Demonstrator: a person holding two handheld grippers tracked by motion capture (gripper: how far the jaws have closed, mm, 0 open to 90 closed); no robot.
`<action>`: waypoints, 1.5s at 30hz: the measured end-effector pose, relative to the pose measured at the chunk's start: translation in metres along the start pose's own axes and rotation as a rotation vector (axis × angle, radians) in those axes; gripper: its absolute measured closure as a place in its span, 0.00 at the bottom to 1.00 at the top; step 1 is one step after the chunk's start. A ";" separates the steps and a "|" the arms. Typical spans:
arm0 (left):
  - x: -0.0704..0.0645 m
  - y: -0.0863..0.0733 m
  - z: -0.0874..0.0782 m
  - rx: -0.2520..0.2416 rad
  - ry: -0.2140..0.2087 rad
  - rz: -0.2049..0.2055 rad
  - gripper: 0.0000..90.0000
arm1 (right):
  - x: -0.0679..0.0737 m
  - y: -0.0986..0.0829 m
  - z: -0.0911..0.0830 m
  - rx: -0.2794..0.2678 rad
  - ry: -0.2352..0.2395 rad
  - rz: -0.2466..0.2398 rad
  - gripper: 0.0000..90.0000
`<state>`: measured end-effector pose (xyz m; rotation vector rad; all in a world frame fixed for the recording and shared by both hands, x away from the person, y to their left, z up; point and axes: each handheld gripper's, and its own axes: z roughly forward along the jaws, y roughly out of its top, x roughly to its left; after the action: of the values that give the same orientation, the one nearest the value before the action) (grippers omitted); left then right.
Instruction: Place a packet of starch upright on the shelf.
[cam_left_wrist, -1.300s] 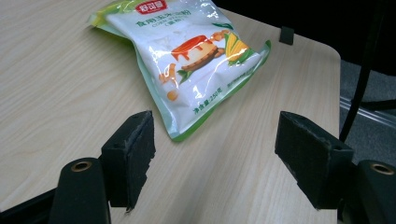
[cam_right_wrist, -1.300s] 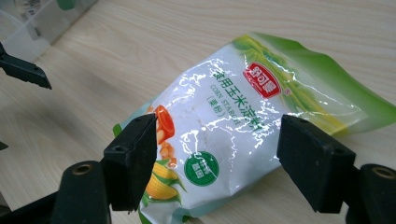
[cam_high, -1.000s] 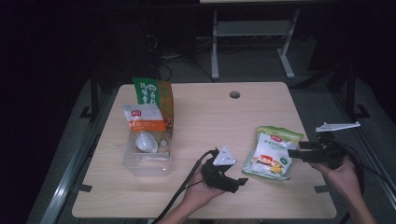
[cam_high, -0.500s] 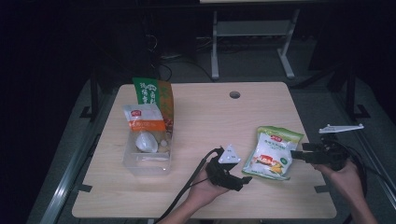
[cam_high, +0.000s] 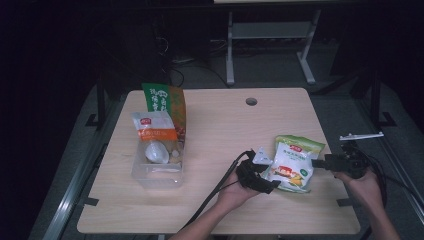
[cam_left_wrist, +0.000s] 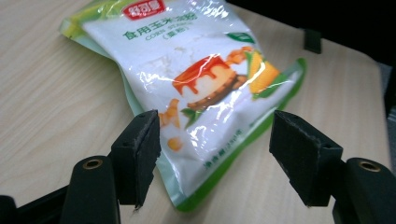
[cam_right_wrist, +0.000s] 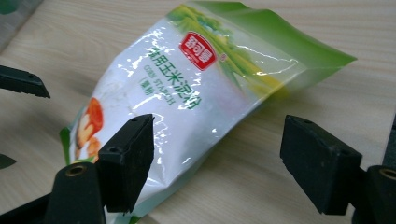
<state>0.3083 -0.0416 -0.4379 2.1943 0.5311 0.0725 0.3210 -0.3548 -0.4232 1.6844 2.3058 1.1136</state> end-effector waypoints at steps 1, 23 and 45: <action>0.002 0.000 0.003 0.011 0.000 -0.001 0.37 | -0.002 0.000 0.002 0.005 0.003 0.011 0.28; 0.014 0.000 0.015 0.027 -0.046 -0.110 0.27 | 0.022 0.004 0.015 -0.013 0.105 -0.083 0.99; 0.032 0.001 -0.013 -0.128 -0.213 -0.186 0.62 | 0.076 0.006 -0.018 -0.156 0.204 -0.281 0.99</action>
<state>0.3345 -0.0194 -0.4330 1.9895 0.5896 -0.2186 0.2880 -0.2981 -0.3808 1.1987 2.4009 1.4120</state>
